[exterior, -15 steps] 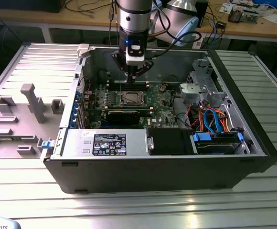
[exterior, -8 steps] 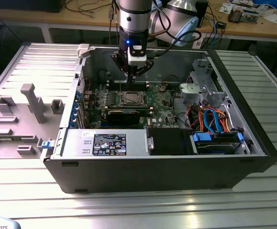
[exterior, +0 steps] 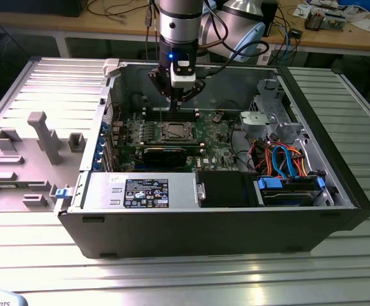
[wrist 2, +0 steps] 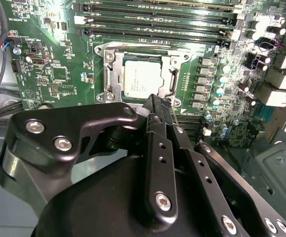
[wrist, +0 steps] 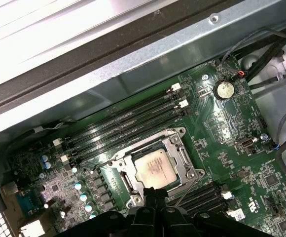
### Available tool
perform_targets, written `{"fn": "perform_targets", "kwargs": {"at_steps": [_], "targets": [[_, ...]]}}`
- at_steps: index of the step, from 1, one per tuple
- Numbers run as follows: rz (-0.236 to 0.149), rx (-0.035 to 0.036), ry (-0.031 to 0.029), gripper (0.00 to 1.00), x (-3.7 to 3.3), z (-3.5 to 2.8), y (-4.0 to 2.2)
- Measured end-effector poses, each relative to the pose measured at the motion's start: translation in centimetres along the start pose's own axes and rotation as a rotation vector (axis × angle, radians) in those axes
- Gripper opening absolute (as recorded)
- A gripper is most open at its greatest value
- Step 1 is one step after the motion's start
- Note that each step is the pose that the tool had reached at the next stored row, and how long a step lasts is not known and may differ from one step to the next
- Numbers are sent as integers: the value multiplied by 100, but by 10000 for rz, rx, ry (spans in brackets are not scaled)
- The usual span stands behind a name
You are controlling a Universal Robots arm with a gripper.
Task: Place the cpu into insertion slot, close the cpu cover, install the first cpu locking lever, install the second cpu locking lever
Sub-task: 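Install the first cpu locking lever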
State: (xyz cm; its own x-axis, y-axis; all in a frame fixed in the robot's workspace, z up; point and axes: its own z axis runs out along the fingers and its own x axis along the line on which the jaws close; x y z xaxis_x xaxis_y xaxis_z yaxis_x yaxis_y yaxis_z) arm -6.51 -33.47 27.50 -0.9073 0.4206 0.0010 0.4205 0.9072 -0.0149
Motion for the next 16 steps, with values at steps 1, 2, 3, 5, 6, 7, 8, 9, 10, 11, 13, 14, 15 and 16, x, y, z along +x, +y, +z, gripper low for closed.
{"fn": "perform_targets", "kwargs": {"at_steps": [1,2,3,5,6,7,8,9,10,11,13,14,15,16], "targets": [[-4,0,0,11,0,0,0],[-29,0,0,11,0,0,0],[-62,0,-1,11,0,0,0],[-191,1,-3,11,1,0,0],[-245,1,-4,11,2,0,2],[-309,0,-5,11,3,0,2],[-399,0,-7,11,2,0,2],[-474,1,-8,11,2,0,2],[-567,1,-9,11,2,0,2],[-644,1,-10,11,2,0,2],[-763,1,-12,11,3,0,2],[-781,1,-12,11,3,0,2],[-786,1,-12,11,3,1,2],[-787,1,-12,11,3,1,2]]}}
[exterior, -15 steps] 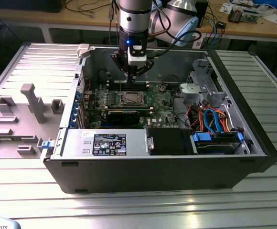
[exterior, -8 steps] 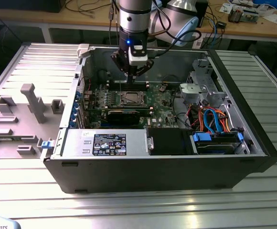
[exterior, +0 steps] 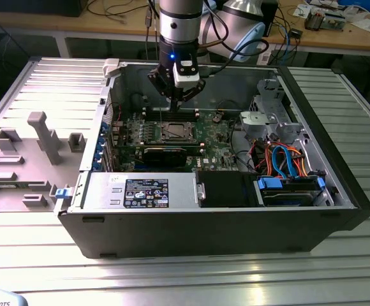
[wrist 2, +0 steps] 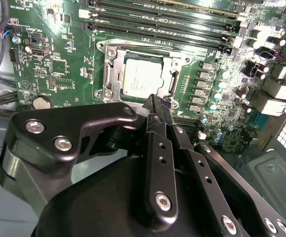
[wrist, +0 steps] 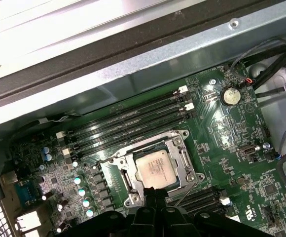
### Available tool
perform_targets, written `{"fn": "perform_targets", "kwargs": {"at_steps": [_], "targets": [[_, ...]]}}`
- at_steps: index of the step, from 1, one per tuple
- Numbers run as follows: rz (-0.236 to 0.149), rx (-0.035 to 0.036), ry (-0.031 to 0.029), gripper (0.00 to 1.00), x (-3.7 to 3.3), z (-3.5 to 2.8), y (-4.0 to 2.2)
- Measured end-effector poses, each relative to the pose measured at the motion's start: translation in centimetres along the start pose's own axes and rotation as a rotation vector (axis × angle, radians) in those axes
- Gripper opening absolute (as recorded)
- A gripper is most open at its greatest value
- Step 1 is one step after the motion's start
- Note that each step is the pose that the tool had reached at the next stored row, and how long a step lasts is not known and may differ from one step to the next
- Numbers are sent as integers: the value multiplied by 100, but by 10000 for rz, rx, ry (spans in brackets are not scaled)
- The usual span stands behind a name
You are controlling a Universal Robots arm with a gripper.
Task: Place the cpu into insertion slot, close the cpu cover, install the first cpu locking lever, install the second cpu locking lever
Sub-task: 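Install the first cpu locking lever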
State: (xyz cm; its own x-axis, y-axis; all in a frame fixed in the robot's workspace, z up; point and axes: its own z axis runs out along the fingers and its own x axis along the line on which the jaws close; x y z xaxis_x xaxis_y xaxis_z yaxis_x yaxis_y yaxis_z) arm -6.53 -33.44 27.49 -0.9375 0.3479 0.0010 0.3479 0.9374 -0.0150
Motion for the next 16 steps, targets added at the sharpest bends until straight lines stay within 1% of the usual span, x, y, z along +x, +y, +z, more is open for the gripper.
{"fn": "perform_targets", "kwargs": {"at_steps": [16], "targets": [[-62,0,-1,11,3,0,7]]}}
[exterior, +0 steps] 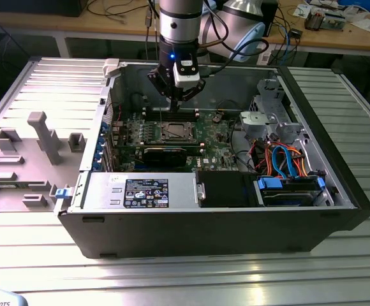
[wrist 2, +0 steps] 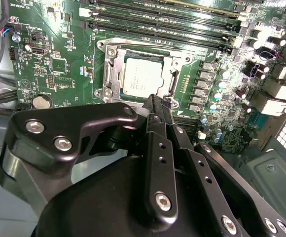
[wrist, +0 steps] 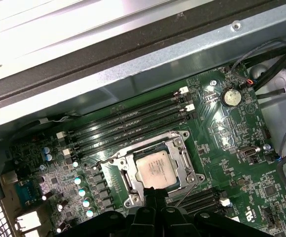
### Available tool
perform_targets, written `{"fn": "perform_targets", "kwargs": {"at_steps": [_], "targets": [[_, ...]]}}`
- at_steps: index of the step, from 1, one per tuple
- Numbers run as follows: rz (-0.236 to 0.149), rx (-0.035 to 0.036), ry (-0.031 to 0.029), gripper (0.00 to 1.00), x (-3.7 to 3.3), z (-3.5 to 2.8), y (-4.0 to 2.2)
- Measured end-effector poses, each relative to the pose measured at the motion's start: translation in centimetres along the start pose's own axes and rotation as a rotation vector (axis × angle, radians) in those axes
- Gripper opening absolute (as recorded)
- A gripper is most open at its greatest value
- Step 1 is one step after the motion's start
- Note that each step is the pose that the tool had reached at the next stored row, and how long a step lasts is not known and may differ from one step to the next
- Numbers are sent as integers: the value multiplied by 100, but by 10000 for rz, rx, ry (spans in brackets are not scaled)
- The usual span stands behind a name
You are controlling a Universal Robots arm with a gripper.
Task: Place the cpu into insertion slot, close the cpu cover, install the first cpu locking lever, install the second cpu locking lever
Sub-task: 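Install the first cpu locking lever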
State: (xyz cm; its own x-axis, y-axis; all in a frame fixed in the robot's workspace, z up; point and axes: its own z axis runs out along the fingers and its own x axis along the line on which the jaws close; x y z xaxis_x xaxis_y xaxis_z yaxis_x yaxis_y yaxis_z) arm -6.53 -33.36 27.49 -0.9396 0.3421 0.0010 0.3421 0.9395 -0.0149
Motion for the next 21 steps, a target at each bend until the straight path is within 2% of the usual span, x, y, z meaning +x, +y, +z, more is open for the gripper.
{"fn": "perform_targets", "kwargs": {"at_steps": [4,9,15,18,21], "targets": [[-4,1,0,11,0,0,0],[-190,1,-3,11,3,0,10],[-758,1,-11,11,6,0,15],[-1292,9,-22,11,7,1,17],[-1367,12,-24,11,7,0,16]]}}
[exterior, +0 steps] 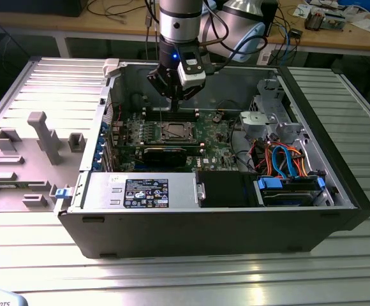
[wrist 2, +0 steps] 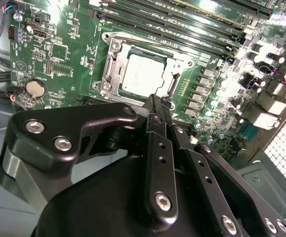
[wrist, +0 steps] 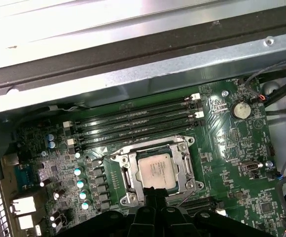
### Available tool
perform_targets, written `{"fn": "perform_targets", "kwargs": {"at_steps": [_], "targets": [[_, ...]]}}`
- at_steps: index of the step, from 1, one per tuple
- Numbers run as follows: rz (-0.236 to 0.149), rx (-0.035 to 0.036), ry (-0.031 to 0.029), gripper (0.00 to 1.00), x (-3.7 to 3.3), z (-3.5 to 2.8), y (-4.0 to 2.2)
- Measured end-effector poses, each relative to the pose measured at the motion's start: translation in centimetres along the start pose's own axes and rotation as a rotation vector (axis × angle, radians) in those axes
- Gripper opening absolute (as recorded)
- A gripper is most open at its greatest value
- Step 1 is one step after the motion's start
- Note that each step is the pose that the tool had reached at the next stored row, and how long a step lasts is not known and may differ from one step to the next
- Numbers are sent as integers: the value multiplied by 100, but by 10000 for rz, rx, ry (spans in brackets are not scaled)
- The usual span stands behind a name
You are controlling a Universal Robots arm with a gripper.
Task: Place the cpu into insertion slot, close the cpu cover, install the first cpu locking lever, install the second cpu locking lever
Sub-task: 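Install the first cpu locking lever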
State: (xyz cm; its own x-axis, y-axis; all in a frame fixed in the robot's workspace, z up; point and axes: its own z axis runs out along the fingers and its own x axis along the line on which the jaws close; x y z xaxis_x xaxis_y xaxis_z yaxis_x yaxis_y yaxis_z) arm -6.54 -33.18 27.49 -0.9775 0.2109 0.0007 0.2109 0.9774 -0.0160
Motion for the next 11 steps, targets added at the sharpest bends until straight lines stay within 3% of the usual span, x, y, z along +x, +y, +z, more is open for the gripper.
{"fn": "perform_targets", "kwargs": {"at_steps": [11], "targets": [[-140,-23,3,11,8,0,-1]]}}
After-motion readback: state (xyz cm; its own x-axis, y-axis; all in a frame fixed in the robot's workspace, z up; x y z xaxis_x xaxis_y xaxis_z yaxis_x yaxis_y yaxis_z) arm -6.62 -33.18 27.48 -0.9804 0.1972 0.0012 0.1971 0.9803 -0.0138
